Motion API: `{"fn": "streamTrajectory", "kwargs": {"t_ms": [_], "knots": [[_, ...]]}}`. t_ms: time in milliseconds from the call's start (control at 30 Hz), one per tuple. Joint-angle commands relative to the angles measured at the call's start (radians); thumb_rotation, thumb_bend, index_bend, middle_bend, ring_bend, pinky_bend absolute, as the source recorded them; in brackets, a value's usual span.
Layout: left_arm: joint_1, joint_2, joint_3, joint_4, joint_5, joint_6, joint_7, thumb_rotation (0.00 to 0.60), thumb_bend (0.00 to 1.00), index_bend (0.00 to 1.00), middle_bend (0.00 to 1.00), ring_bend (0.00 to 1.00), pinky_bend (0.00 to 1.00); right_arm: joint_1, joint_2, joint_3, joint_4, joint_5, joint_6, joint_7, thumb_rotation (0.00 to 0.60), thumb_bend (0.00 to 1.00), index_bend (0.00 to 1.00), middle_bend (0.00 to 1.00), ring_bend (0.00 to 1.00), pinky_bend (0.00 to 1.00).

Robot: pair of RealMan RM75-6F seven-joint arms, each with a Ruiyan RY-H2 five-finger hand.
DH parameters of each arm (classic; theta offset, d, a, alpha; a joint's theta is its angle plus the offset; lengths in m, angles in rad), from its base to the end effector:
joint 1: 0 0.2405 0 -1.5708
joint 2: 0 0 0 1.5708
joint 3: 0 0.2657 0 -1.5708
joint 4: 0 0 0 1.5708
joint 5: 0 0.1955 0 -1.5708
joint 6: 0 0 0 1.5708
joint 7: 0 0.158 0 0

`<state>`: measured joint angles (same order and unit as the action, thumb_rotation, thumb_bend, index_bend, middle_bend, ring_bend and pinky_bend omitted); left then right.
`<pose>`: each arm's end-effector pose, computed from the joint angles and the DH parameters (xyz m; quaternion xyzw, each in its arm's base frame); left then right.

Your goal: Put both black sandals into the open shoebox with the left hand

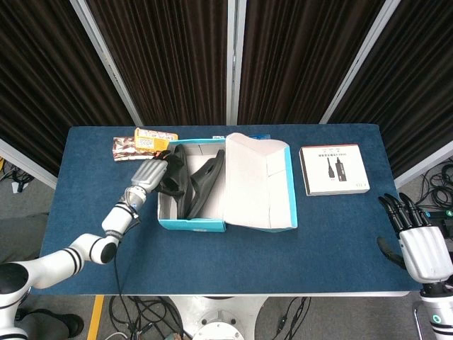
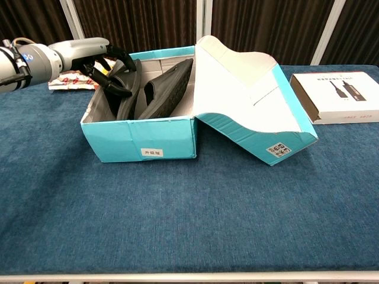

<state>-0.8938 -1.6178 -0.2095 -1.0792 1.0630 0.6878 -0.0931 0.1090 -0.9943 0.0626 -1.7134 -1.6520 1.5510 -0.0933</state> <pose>-0.1716 0.4357 -0.0139 -0.6934 -0.4879 -0.3616 0.3877 -0.2689 -0.1998 0.2083 0.6468 -0.2856 0.4134 0.5738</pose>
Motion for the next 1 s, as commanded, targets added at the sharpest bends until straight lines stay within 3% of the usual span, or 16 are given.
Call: {"fn": "streamTrajectory", "kwargs": {"t_ms": [33, 333, 533, 767, 1000], "knots": [[0.008, -0.014, 0.002, 0.013, -0.006, -0.002, 0.001, 0.484, 0.11, 0.25, 0.18, 0.05, 0.21, 0.000, 0.001, 0.000, -0.001, -0.001, 0.001, -0.001, 0.600, 0.24, 0.07, 0.10, 0.05, 0.24], [0.017, -0.026, -0.007, 0.000, -0.002, 0.002, -0.001, 0.488, 0.11, 0.25, 0.18, 0.05, 0.21, 0.000, 0.000, -0.001, -0.004, -0.004, 0.001, -0.004, 0.600, 0.24, 0.07, 0.10, 0.05, 0.24], [0.031, 0.002, -0.039, -0.062, 0.021, 0.045, -0.042, 0.485, 0.11, 0.23, 0.18, 0.05, 0.21, -0.007, 0.005, 0.000, -0.004, -0.006, 0.014, -0.001, 0.600, 0.24, 0.07, 0.10, 0.05, 0.24], [0.072, 0.095, -0.068, -0.178, 0.088, 0.142, -0.090, 0.466, 0.11, 0.20, 0.18, 0.05, 0.21, -0.007, 0.009, -0.002, 0.006, -0.001, 0.008, 0.014, 0.600, 0.24, 0.07, 0.10, 0.05, 0.24], [0.174, 0.217, -0.058, -0.275, 0.096, 0.273, -0.065, 0.456, 0.11, 0.20, 0.18, 0.05, 0.21, -0.009, 0.007, -0.003, 0.040, 0.026, -0.003, 0.082, 0.600, 0.24, 0.07, 0.11, 0.05, 0.24]]}}
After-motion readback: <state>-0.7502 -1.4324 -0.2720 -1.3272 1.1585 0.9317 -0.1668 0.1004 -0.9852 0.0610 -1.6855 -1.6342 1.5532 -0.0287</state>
